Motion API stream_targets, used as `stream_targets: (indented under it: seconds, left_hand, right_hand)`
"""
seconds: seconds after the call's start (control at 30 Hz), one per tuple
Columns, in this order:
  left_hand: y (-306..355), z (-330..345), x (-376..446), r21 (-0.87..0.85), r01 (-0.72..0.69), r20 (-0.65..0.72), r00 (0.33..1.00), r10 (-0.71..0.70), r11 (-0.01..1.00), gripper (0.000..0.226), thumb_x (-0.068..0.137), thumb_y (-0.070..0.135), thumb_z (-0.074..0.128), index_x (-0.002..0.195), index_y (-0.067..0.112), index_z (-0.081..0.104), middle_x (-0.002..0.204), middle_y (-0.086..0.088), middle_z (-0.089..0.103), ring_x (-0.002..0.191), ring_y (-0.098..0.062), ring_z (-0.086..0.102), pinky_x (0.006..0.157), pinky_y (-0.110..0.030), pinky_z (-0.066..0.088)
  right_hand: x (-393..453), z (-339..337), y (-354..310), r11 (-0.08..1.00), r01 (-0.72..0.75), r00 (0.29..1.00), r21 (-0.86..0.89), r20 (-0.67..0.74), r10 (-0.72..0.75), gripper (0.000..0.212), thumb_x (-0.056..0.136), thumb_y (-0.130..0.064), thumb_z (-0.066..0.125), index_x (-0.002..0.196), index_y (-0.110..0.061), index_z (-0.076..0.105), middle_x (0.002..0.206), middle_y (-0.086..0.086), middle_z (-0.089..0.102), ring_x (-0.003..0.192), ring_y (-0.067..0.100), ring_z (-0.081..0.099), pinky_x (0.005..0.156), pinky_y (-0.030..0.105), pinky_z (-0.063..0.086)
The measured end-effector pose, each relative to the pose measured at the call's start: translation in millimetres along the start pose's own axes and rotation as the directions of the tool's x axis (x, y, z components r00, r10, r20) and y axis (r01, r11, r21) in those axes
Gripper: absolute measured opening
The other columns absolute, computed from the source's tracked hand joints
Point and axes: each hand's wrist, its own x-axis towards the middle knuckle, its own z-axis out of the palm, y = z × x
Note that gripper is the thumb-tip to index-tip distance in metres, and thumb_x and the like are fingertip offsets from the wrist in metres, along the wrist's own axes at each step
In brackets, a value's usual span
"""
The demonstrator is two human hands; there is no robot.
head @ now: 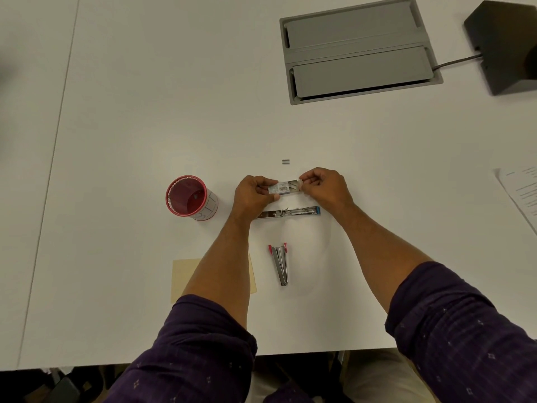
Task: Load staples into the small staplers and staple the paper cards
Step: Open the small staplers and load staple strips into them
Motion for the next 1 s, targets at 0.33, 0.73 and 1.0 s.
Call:
stream_targets:
  seconds: [0.33,0.73,1.0]
  left_hand:
    - [2,0,0,0.027,-0.017,0.011,1.0,0.016,0.999,0.035,0.075,0.003,0.084,0.109,0.006,0.075,0.089,-0.001,0.066,0.063,-0.002,0.056,0.063,-0.008,0.049]
    - [1,1,0,0.028,-0.023,0.016,1.0,0.022,0.999,0.034,0.076,0.003,0.083,0.109,0.008,0.075,0.087,0.002,0.067,0.066,-0.003,0.058,0.067,-0.011,0.053]
    - [1,1,0,0.01,-0.001,0.016,1.0,0.001,1.0,0.036,0.074,0.004,0.085,0.109,0.009,0.076,0.089,-0.005,0.072,0.068,-0.006,0.06,0.07,-0.018,0.056]
  right_hand:
    - [-4,1,3,1.0,0.001,0.998,-0.007,0.064,-0.001,0.026,0.079,0.001,0.071,0.101,-0.012,0.078,0.086,0.0,0.072,0.067,0.002,0.057,0.077,0.024,0.053]
    - [-6,8,10,0.998,0.038,0.999,0.041,0.006,-0.039,0.027,0.078,-0.018,0.087,0.104,-0.014,0.079,0.09,0.001,0.077,0.075,0.006,0.066,0.077,0.014,0.056]
    - [-7,13,2,0.999,-0.037,0.999,0.034,-0.025,0.038,0.019,0.078,-0.015,0.086,0.095,-0.012,0.079,0.084,0.002,0.076,0.075,0.008,0.068,0.073,0.017,0.056]
